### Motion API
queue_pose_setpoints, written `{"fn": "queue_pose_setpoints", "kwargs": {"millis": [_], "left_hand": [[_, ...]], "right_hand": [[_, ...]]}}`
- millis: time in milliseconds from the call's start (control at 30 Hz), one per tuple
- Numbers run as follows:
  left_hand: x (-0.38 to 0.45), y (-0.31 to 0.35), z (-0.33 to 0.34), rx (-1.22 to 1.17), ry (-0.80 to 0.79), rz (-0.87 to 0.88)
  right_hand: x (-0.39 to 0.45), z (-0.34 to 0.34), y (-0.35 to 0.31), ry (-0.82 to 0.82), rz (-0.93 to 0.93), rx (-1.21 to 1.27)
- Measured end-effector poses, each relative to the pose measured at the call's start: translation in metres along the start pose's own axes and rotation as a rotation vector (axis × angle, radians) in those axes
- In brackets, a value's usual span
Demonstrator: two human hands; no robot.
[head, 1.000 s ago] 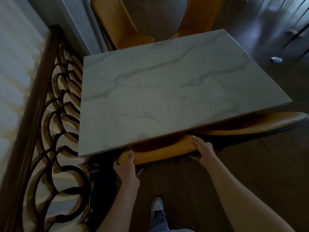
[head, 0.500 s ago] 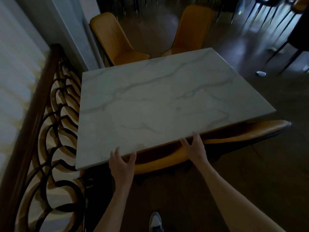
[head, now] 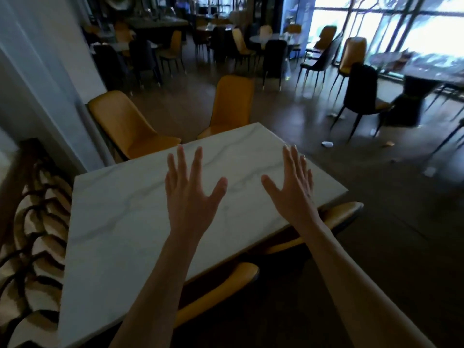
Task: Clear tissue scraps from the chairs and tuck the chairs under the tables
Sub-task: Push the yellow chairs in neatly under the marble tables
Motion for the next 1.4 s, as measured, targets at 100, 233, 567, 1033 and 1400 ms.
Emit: {"fn": "queue_pose_setpoints", "kwargs": {"millis": [100,233,567,1033,1400], "left_hand": [[0.029,0.05,0.021,-0.039,0.0,0.089],[0.063,0.121,0.066,-0.107,-0.02,0.165],[0.14,0.349,0.192,-0.28,-0.006,0.317],[0.264,0.52,0.38,-0.438,-0.018,0.401],[0.46,0.56,0.55,-0.43,-0.011,0.358]], "right_hand": [[0.023,-0.044,0.022,0.068,-0.006,-0.027],[0.052,-0.102,0.07,0.147,0.006,-0.025],[0.152,-0.265,0.234,0.239,0.043,-0.04],[0.315,-0.367,0.432,0.302,0.155,-0.12],[0.561,-0.372,0.518,0.282,0.167,-0.22]]}}
Point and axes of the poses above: each hand's wrist, its own x-axis towards the middle knuckle, its own z-axis out of the palm, y = z × x, the point moved 9 cm from there along x, towards the middle knuckle, and after that the axes turned 13 degrees about z, right-handed, at the moved point
